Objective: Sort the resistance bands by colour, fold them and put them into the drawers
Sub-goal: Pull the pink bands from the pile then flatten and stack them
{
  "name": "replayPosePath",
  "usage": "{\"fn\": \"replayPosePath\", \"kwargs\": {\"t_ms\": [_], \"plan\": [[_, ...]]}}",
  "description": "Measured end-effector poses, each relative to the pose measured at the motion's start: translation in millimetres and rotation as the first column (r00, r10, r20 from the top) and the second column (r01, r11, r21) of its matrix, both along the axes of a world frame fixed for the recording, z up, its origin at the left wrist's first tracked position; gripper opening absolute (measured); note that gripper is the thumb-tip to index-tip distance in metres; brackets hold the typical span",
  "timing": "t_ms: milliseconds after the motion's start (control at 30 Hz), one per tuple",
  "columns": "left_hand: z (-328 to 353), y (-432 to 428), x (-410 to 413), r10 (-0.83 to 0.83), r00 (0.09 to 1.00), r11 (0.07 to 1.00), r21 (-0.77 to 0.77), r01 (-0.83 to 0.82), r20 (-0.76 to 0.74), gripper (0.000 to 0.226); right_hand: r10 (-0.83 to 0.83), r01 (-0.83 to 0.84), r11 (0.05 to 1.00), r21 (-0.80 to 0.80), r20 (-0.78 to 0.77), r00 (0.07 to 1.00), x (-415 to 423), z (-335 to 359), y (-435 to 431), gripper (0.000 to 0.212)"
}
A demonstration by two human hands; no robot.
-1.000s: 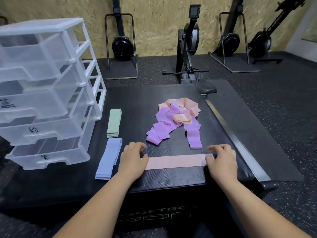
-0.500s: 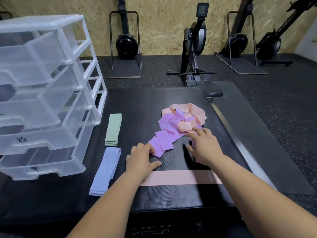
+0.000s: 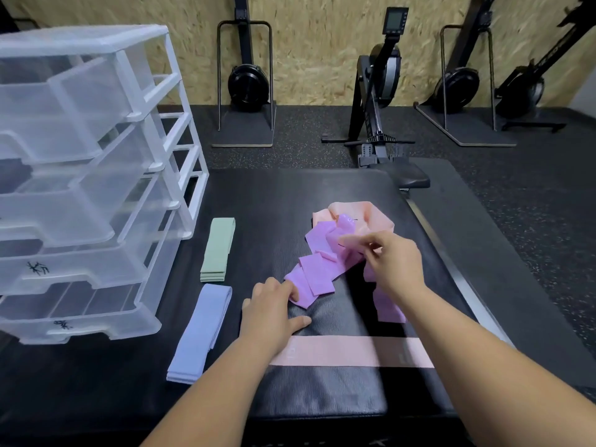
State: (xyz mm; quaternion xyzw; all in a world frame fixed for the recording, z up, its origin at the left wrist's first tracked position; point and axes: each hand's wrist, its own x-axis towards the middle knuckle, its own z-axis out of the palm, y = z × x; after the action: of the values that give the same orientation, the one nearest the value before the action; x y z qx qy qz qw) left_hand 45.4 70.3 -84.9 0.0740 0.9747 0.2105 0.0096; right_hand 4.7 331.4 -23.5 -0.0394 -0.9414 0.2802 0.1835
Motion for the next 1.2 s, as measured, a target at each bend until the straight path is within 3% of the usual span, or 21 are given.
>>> {"fn": "replayPosePath", "kwargs": {"t_ms": [67, 167, 333, 467, 600, 700, 767, 833, 900, 1000, 1033, 1100, 1167, 1200], "plan": [[0, 0, 1, 0.0, 1.0, 1.0, 0.0, 0.0, 0.0, 0.045, 0.067, -0.064, 0.995, -0.083, 0.035, 0.997, 3, 5, 7, 0.014], [1, 0, 2, -0.003, 1.0, 1.0, 0.008, 0.003, 0.003, 0.045, 0.22, -0.222, 0.975, -0.017, 0.214, 0.952, 9, 5, 16, 0.018], [4, 0, 1, -0.01, 1.0, 1.0, 0.003, 0.01, 0.011, 0.046, -0.001, -0.037, 0.984, 0.173, 0.213, 0.977, 9, -14, 29, 0.022], [6, 0, 1, -0.012, 1.0, 1.0, -0.011, 0.012, 0.026, 0.046, -0.035, -0.04, 0.972, 0.232, 0.31, 0.95, 7, -23, 20, 0.041], [6, 2, 2, -0.009, 1.0, 1.0, -0.025, 0.009, 0.023, 0.047, -0.061, 0.012, 0.983, 0.184, 0.26, 0.964, 6, -33, 8, 0.034], [6, 2, 2, -0.002, 1.0, 1.0, -0.025, 0.003, 0.012, 0.047, -0.167, 0.081, 0.951, 0.298, 0.276, 0.947, 6, -30, 3, 0.009], [6, 2, 3, 0.003, 1.0, 1.0, -0.019, -0.003, 0.009, 0.046, -0.23, 0.132, 0.914, 0.383, 0.221, 0.948, 8, -24, 3, 0.014], [8, 3, 4, 0.01, 1.0, 1.0, -0.023, -0.009, 0.013, 0.046, -0.205, 0.158, 0.943, 0.292, 0.137, 0.969, 11, -13, 4, 0.012], [14, 4, 6, 0.019, 1.0, 0.999, -0.033, -0.018, 0.024, 0.047, -0.113, 0.112, 0.994, 0.016, 0.11, 0.987, 17, 1, 0, 0.012], [24, 12, 10, 0.033, 0.999, 0.999, -0.04, -0.034, -0.01, 0.042, -0.007, 0.014, 0.966, -0.258, 0.029, 1.0, 35, 23, -16, 0.02], [28, 16, 11, 0.023, 0.999, 1.0, 0.012, -0.023, -0.032, 0.035, 0.015, -0.014, 0.951, -0.308, 0.001, 1.0, 43, 29, -23, 0.02], [42, 24, 18, 0.033, 0.999, 0.926, 0.376, -0.042, 0.03, 0.018, 0.056, -0.066, 0.933, -0.353, -0.039, 0.998, 56, 32, -35, 0.016], [64, 34, 28, 0.003, 0.981, 0.644, 0.75, -0.15, 0.194, 0.013, 0.13, -0.14, 0.926, -0.35, -0.052, 0.99, 66, 29, -47, 0.011], [72, 38, 31, -0.017, 0.968, 0.525, 0.826, -0.206, 0.252, 0.022, 0.188, -0.192, 0.927, -0.322, -0.043, 0.981, 70, 26, -52, 0.009]]}}
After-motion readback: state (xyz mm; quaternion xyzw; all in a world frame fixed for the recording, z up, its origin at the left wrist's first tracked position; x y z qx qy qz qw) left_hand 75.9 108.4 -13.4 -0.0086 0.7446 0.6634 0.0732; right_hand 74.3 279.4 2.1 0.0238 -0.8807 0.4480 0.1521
